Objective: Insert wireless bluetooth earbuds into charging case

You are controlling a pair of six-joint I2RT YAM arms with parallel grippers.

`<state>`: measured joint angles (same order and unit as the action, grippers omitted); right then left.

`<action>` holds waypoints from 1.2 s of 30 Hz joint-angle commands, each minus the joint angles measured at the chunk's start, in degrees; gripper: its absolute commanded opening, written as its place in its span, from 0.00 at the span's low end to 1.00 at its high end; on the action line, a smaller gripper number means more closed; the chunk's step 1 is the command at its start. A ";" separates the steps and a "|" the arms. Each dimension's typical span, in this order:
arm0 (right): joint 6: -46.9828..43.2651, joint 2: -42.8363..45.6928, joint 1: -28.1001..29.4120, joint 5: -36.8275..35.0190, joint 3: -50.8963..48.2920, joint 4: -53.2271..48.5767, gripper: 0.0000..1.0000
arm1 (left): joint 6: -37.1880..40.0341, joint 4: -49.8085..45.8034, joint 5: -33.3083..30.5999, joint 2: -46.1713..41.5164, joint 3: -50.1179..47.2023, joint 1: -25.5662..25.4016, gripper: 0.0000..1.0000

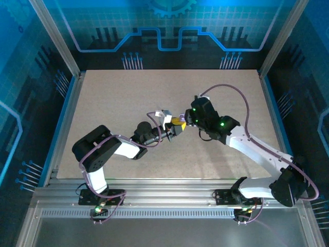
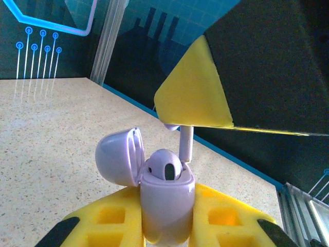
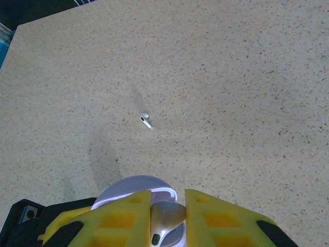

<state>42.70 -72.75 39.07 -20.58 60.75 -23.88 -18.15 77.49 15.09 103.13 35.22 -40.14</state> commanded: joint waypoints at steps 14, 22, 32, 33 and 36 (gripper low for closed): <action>0.39 2.48 1.71 -4.03 -3.45 6.08 0.20 | -1.77 2.71 0.99 -1.40 1.41 -0.33 0.18; 0.34 1.56 1.82 -3.98 -3.57 7.10 0.20 | -1.83 2.67 1.17 -1.34 1.69 -0.33 0.18; 0.68 0.77 1.84 -1.86 -3.31 5.21 0.20 | -1.65 2.67 1.13 -1.35 1.78 -0.29 0.18; 0.79 0.68 1.87 -1.62 -3.27 5.03 0.20 | -1.58 2.74 1.13 -1.32 1.74 -0.37 0.18; 0.78 0.67 1.93 -0.99 -3.17 4.18 0.20 | -1.39 2.66 1.07 -1.32 1.78 -0.37 0.18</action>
<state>42.70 -71.64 40.14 -22.28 57.67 -18.68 -19.57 77.52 15.25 103.13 35.55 -40.14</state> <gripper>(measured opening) 0.204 0.211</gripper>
